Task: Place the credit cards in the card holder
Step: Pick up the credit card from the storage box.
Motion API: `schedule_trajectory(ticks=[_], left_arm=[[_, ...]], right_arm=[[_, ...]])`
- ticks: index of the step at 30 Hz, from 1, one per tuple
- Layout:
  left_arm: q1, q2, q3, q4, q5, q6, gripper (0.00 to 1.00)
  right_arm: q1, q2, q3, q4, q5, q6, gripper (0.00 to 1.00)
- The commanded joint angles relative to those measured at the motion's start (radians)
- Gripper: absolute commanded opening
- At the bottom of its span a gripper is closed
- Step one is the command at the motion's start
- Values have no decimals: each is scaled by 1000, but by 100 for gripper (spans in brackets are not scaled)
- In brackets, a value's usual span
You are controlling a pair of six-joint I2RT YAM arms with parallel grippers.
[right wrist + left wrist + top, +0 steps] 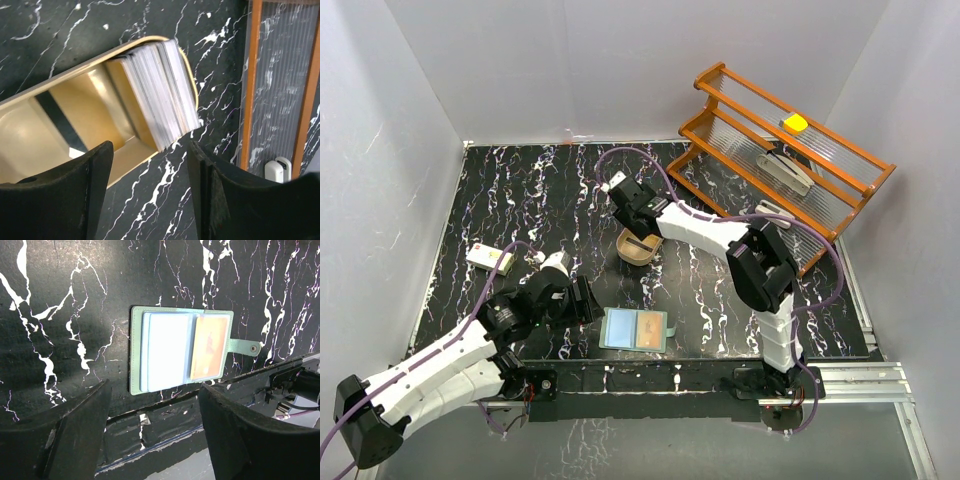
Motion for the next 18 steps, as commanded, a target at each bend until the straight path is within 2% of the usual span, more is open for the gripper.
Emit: schedule_trajectory(ticks=[1, 10, 18], left_arm=[[-4, -16, 1, 2, -12, 25, 70], [-3, -4, 8, -2, -23, 47, 73], [-3, -19, 10, -7, -37, 46, 74]], right_arm=[[-14, 32, 84, 69, 29, -70, 59], [-31, 97, 119, 95, 94, -123, 61], [-32, 132, 166, 89, 155, -141, 52]])
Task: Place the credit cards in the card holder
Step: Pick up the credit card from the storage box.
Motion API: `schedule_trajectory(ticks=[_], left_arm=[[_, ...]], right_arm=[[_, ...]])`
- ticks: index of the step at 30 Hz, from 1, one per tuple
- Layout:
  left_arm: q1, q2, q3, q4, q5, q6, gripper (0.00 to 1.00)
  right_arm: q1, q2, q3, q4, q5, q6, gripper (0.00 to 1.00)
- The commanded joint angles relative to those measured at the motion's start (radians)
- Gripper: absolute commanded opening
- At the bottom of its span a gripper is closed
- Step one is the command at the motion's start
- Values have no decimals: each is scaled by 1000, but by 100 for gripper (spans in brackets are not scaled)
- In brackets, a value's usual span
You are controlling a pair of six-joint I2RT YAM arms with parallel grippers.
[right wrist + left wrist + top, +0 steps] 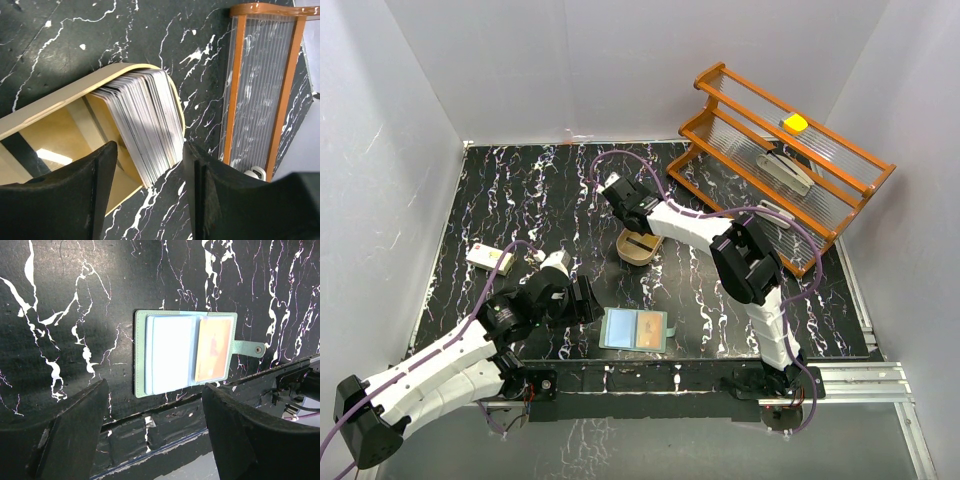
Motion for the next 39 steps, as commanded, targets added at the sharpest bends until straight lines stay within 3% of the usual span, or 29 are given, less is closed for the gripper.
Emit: schedule_trajectory(ticks=[1, 15, 21, 31, 39], left_arm=[[-4, -16, 9, -7, -22, 10, 74], [-3, -10, -1, 7, -10, 3, 74], [-4, -16, -2, 7, -7, -2, 74], [-3, 34, -27, 31, 21, -18, 71], [-4, 82, -58, 48, 62, -49, 56]], right_arm=[[-6, -4, 74, 46, 79, -22, 50], [-6, -50, 49, 48, 13, -15, 21], [-7, -64, 50, 29, -14, -4, 1], [3, -124, 85, -87, -92, 70, 0], [37, -234, 72, -207, -155, 204, 0]])
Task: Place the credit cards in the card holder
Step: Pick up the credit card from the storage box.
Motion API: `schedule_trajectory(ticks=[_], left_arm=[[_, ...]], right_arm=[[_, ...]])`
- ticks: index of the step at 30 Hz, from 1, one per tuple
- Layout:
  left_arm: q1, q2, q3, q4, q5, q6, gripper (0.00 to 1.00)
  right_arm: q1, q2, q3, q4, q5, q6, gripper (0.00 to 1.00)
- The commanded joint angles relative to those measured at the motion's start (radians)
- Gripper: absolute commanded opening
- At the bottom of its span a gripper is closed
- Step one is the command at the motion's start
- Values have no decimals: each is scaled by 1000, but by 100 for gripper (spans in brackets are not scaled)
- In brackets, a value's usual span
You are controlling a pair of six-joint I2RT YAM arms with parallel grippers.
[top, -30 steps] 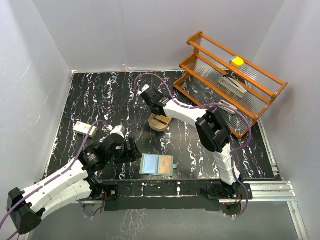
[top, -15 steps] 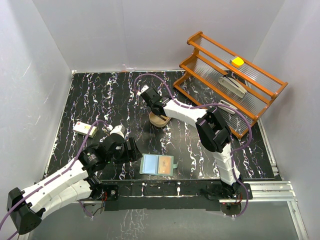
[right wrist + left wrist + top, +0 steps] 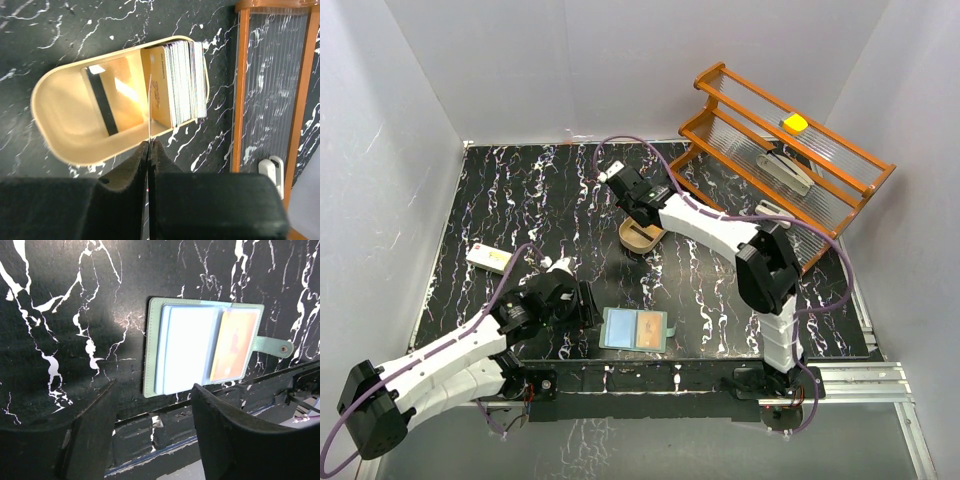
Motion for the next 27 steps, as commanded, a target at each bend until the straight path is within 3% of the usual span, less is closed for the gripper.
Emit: schedule_trajectory(ticks=[1, 8, 11, 18, 27], left_arm=[[-3, -8, -23, 15, 34, -24, 54], [-4, 1, -64, 71, 64, -27, 12], [-3, 23, -76, 97, 74, -29, 1], [-4, 84, -102, 138, 83, -32, 0], [-3, 143, -119, 225, 147, -20, 0]], right_arm=[[33, -129, 33, -79, -47, 125, 0], [70, -307, -90, -137, -165, 367, 0], [71, -393, -189, -125, -234, 477, 0], [71, -567, -420, 23, -461, 656, 0], [71, -725, -708, 208, -581, 897, 0]])
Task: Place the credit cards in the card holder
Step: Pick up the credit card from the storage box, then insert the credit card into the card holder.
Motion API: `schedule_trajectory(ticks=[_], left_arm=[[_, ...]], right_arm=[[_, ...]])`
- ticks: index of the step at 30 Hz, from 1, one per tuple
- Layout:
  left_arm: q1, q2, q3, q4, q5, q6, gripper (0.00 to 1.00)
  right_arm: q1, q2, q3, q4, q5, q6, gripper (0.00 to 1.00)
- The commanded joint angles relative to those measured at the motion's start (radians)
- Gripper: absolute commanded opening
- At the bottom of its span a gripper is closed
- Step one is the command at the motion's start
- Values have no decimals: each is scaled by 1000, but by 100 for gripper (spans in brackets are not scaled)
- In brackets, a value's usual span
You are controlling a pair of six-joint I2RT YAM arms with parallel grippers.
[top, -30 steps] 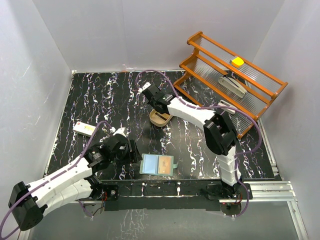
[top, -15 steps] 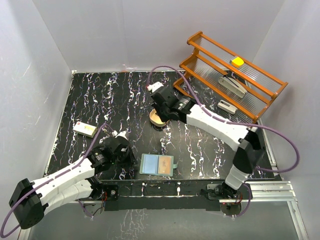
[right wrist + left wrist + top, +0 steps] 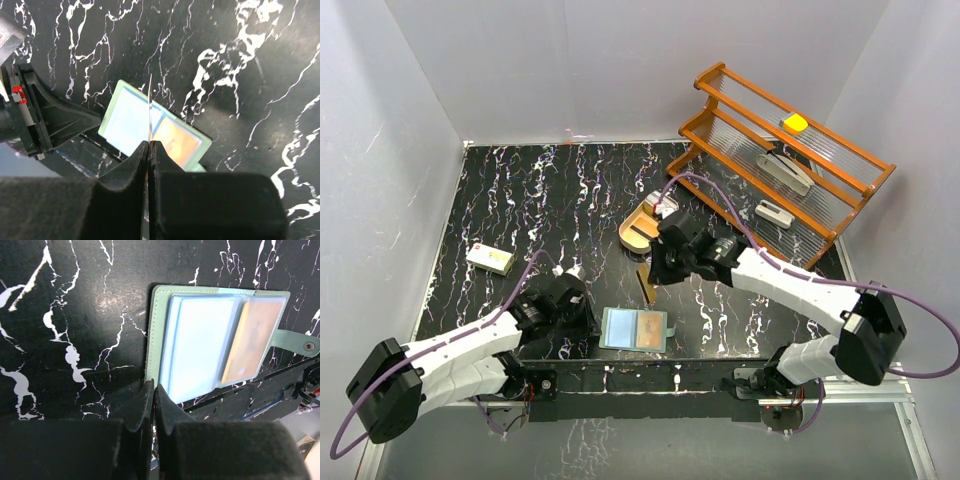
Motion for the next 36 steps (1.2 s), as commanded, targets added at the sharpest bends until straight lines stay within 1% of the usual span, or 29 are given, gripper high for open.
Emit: schedule_trajectory(ticks=[1, 7, 10, 16, 20, 22, 36], left_arm=[[-3, 8, -14, 44, 40, 8, 0], [-4, 14, -49, 97, 66, -21, 0], [-3, 22, -67, 118, 80, -40, 0], [-3, 17, -73, 88, 64, -66, 0], [-3, 12, -86, 85, 74, -77, 0], [-4, 9, -94, 90, 81, -82, 0], [-6, 11, -104, 104, 95, -99, 0]], right_arm=[[-2, -93, -113, 175, -82, 170, 0], [-1, -122, -254, 291, -145, 268, 0], [-1, -121, -298, 314, -148, 282, 0], [0, -109, -407, 397, -159, 284, 0], [0, -91, -451, 443, -186, 282, 0], [0, -87, -469, 457, -192, 308, 0], [-1, -74, -573, 530, -189, 348, 0]])
